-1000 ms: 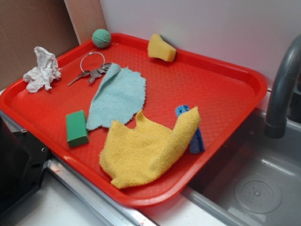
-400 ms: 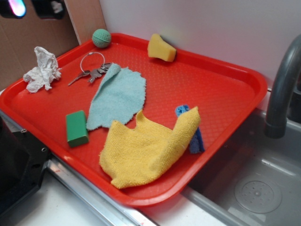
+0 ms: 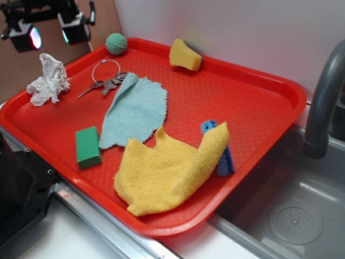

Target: Grab the white paper.

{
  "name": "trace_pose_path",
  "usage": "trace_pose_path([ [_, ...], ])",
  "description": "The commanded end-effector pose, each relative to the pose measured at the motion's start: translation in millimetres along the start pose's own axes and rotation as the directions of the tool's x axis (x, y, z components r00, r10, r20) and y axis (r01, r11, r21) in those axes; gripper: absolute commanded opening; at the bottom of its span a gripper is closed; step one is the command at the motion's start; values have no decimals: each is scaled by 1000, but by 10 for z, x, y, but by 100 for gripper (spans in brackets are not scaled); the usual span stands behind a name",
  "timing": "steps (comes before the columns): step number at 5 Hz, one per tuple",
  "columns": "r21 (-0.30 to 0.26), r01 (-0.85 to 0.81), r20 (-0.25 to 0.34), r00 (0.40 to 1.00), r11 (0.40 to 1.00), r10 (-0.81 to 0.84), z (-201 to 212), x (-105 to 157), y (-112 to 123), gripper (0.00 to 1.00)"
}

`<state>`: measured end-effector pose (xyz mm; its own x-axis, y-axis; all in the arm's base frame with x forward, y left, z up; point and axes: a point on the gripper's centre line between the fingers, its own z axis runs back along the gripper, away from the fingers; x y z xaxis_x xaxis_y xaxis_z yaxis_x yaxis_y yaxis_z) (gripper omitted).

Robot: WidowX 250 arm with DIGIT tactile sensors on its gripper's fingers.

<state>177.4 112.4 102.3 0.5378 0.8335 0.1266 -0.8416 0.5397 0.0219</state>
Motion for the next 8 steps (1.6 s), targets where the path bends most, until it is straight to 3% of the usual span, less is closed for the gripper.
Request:
trace_pose_path([
  [1,107,-254,-14,966,961,257,-352,-168,675,100],
  [3,182,-181,-42,981,967,191,-695,49,613,100],
  [4,214,-163,-31,984,963,174,-821,-74,937,0],
  [6,235,-133,-43,988,963,147,-877,-210,986,0],
  [7,209,-49,-55,997,977,62,-802,-214,1002,0],
  [8,106,167,41,984,980,-172,-323,-232,393,0],
])
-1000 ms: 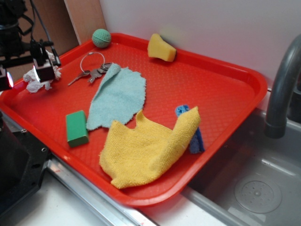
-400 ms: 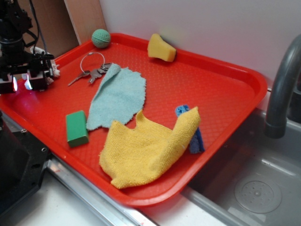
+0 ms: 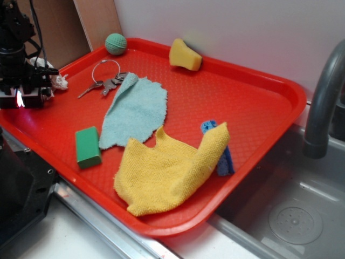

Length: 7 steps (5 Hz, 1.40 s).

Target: Grab the white paper.

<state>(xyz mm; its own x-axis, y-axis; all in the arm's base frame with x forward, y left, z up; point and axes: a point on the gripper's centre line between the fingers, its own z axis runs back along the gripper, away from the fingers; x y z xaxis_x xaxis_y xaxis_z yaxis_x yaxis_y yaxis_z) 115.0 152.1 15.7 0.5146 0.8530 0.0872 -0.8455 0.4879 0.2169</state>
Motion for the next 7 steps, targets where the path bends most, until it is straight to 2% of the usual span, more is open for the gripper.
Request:
trace_pose_path([
  [1,-139,420,203,898,897,-389,1188,-308,-417,0],
  [2,-145,489,235,861,860,-451,1700,-384,-377,0],
  [3,-127,417,202,899,900,-388,1587,-228,-316,100],
  [4,-103,211,151,969,972,-195,1257,66,-32,100],
  [7,-103,211,151,969,972,-195,1257,66,-32,100],
])
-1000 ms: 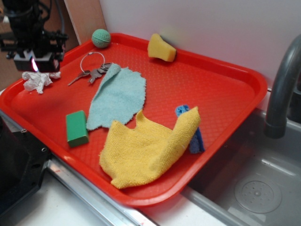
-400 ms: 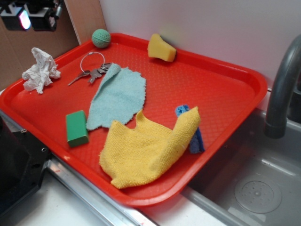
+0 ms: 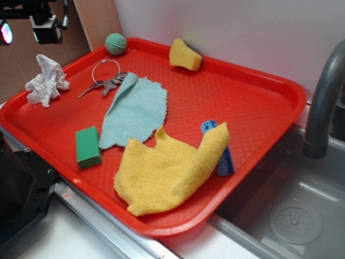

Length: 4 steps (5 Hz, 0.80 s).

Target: Grab the white paper.

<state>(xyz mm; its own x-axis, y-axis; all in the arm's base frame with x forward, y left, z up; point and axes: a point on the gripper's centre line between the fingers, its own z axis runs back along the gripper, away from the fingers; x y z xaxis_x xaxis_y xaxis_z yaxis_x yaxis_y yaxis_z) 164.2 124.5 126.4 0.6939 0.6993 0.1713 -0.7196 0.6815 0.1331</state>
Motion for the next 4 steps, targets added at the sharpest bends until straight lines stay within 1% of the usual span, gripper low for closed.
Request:
trace_pose_path([
  [1,-65,-277,60,958,959,281,-225,-27,309,100],
  [2,-71,-512,-28,859,856,511,-437,16,247,100],
  [3,-41,-609,-42,793,792,608,-606,79,220,100],
  [4,-30,-568,-58,822,822,566,-891,182,165,100],
])
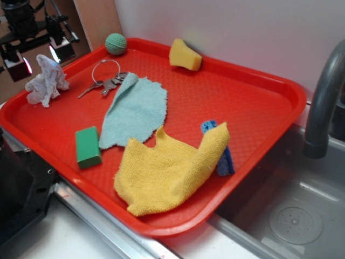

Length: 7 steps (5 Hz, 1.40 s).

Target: Grab the white paper.

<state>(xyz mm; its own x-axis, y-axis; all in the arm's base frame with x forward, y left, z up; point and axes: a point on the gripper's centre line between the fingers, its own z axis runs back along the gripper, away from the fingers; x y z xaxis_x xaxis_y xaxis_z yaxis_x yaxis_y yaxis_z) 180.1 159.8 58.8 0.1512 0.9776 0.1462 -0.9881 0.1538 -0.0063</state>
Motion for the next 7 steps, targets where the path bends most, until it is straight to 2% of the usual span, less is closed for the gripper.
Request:
trace_pose_path([
  [1,12,23,28,999,1000,-24,-240,-28,122,0],
  [2,36,17,19,1000,999,-17,-309,-97,163,0],
  [3,23,58,26,998,998,-59,-194,-87,160,0],
  [4,-1,295,66,953,956,-294,128,-61,218,0],
  [5,28,524,146,840,851,-522,650,-181,241,0],
  [6,-48,713,152,697,699,-701,1190,-418,352,0],
  [7,-68,863,176,504,501,-845,1410,-486,368,0],
])
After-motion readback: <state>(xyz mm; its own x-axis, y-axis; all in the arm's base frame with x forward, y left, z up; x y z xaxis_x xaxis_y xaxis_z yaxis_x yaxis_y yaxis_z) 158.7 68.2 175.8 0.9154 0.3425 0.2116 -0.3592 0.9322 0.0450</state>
